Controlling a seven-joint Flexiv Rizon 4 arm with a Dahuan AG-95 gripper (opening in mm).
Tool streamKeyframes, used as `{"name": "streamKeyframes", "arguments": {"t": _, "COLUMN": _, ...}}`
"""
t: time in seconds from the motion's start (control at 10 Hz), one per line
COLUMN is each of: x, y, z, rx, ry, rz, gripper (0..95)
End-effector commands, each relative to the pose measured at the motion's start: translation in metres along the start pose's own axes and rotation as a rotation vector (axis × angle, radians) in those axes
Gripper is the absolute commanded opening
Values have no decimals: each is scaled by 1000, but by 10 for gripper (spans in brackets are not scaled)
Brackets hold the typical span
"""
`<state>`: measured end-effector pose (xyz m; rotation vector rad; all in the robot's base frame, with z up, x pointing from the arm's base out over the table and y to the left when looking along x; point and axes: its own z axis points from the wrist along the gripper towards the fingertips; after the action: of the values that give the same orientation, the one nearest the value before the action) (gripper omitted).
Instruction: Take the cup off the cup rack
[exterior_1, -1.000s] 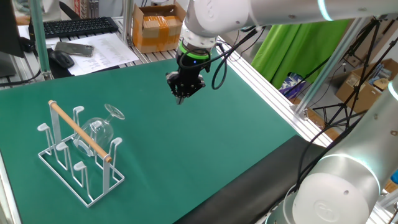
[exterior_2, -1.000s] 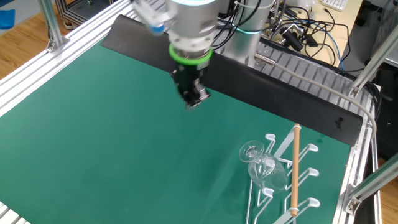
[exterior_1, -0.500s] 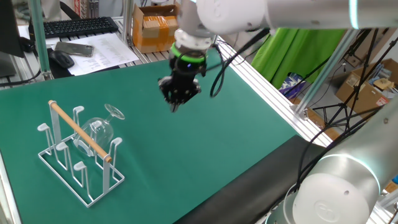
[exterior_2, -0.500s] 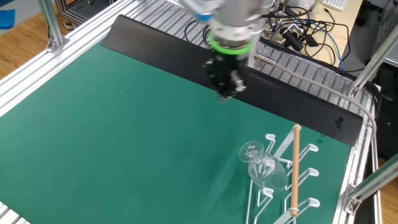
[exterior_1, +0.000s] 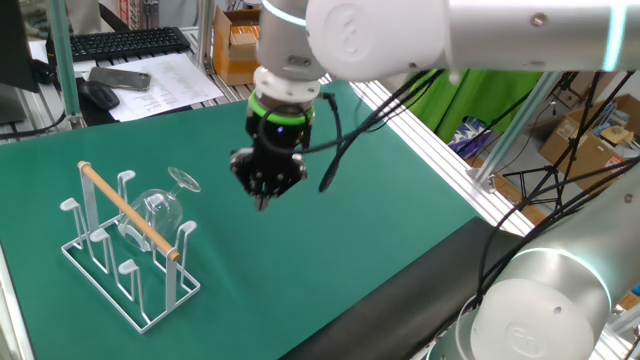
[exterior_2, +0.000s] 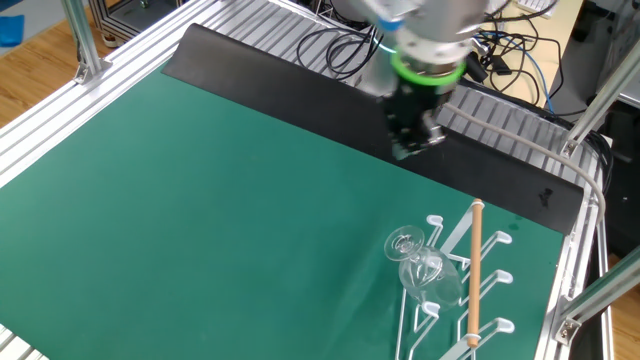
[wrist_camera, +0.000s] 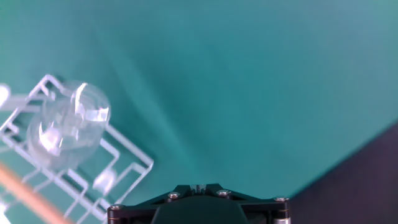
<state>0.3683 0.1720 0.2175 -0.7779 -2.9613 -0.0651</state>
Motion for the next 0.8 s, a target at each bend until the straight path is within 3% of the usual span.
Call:
{"name": "streamKeyframes", "arguments": {"t": 0.1, "x": 23, "y": 6, "z": -3, "rx": 1, "ry": 5, "rz": 26, "gripper": 0}}
{"name": "streamKeyframes", "arguments": {"t": 0.3, "x": 37, "y": 15, "z": -1, "rx": -8, "ry": -10, "rz": 80, "gripper": 0}}
{"name": "streamKeyframes", "arguments": {"t": 0.8, "x": 41, "y": 28, "z": 10, "rx": -53, "ry": -38, "rz": 176, "gripper": 0}}
